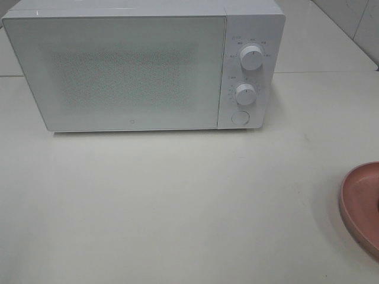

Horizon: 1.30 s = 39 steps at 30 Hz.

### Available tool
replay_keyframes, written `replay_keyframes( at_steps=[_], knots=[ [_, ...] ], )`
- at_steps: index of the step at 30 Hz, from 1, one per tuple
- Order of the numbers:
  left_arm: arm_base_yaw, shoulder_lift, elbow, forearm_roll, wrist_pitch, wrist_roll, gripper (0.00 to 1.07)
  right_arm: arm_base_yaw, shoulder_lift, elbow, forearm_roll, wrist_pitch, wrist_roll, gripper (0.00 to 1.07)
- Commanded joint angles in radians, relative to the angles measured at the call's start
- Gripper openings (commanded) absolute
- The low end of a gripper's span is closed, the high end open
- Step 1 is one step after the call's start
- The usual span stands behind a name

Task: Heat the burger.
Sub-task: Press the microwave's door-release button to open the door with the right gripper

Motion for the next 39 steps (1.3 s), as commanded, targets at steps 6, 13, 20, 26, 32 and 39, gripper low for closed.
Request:
replay_keyframes(
  at_steps=[6,13,20,26,32,39],
  knots=[
    [-0.008,-0.024,0.002,-0.001,-0.006,-0.006,0.98,-0.006,-0.015,0.000,-0.003,-0.016,-0.005,0.75],
    [-0.008,-0.024,0.002,-0.001,-0.006,-0.006,0.98,-0.006,-0.015,0.000,-0.003,-0.016,-0.005,0.75],
    [-0.008,-0.024,0.002,-0.001,-0.006,-0.006,0.98,-0.006,-0.001,-0.015,-0.001,-0.035,-0.003,0.75],
    [-0.008,-0.024,0.002,-0.001,-0.006,-0.006,0.98,-0.006,0.093,-0.026,-0.002,-0.078,0.020,0.75],
    [-0.008,-0.024,0.002,-0.001,-0.006,-0.006,0.98,-0.006,0.155,-0.027,0.000,-0.116,0.027,0.75],
    [-0.008,-0.024,0.002,-0.001,-0.006,-0.006,0.98,-0.006,0.242,-0.004,0.003,-0.231,0.027,0.75]
  ],
)
